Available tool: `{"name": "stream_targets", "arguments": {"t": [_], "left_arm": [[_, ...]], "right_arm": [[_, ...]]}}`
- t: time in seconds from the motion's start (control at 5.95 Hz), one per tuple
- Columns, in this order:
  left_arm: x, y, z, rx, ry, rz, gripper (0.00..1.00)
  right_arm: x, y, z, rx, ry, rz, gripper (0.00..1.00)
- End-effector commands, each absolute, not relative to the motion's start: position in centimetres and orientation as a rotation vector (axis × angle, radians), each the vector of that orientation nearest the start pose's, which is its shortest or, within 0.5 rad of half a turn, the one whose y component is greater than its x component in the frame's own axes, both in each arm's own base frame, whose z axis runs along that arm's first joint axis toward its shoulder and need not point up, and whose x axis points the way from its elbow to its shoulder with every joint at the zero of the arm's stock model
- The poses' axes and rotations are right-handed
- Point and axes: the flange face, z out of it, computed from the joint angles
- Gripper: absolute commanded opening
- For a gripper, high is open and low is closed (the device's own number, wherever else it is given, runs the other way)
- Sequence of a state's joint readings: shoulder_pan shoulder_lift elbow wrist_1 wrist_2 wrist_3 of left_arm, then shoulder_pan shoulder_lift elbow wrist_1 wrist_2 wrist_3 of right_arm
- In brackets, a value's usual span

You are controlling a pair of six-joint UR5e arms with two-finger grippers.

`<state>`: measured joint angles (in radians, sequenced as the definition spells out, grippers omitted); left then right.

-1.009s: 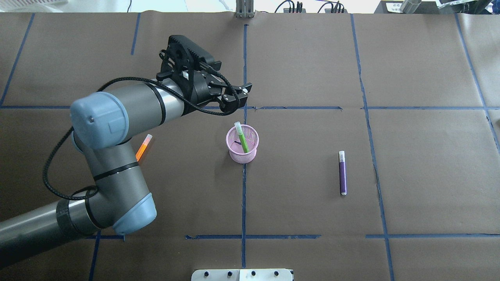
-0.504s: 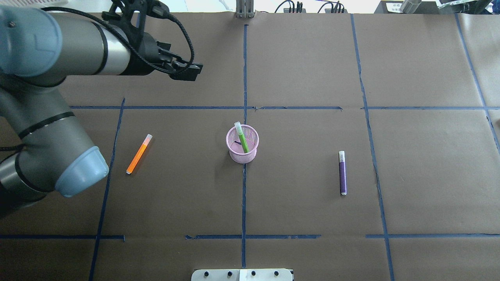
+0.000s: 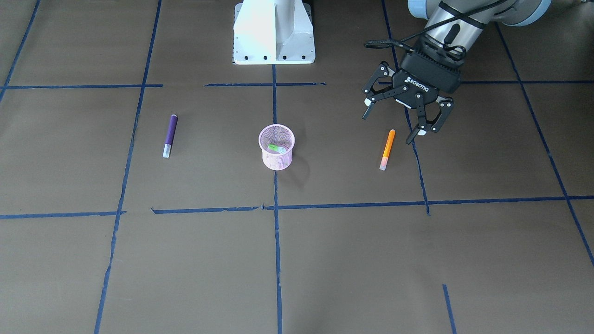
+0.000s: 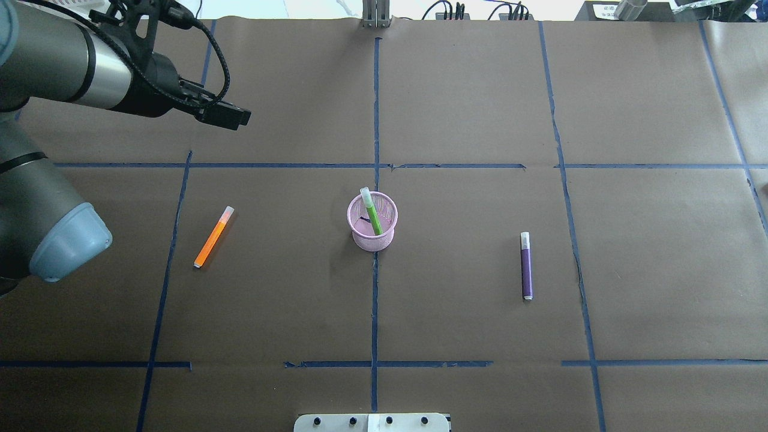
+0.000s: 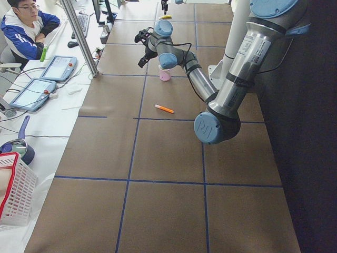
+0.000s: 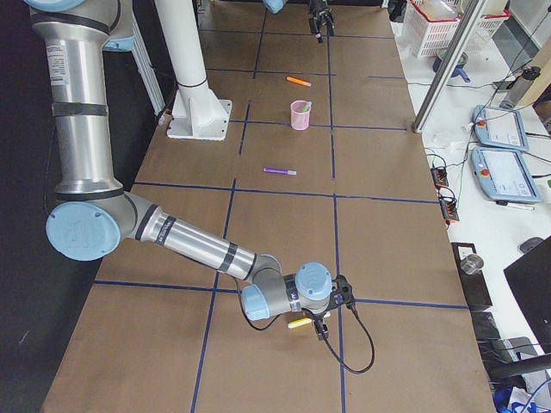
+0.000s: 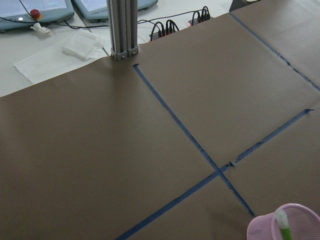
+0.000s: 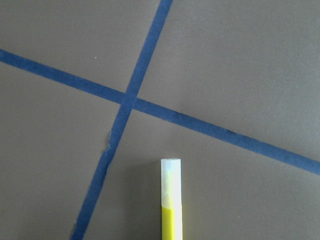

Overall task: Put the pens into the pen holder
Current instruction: 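Withdraw the left gripper away from the cup and hold it raised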

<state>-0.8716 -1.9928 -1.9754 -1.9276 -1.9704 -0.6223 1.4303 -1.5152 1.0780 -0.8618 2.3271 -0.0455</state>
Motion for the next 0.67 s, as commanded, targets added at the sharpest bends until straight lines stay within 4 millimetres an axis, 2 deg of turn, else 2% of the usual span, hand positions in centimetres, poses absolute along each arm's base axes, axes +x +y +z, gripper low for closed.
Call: {"name": "stream_targets", "arguments": {"t": [0.0,0.17,0.5], "left_arm": [[28.7,-49.2,21.2,0.699,0.986,0.307,1.00],[28.7,-49.2,21.2,0.700,0.985,0.308,1.00],[28.8,-49.2,21.2,0.699,0.986,0.309,1.00]], "right_arm": [[-2.6,-51.0,80.6,0.183,-0.768,-0.303,1.00],[-3.6,-51.2,80.6,0.173,-0.770,-0.321,0.99],[-4.1,-53.2,79.8,0.161,-0.770,-0.327,0.98]]}}
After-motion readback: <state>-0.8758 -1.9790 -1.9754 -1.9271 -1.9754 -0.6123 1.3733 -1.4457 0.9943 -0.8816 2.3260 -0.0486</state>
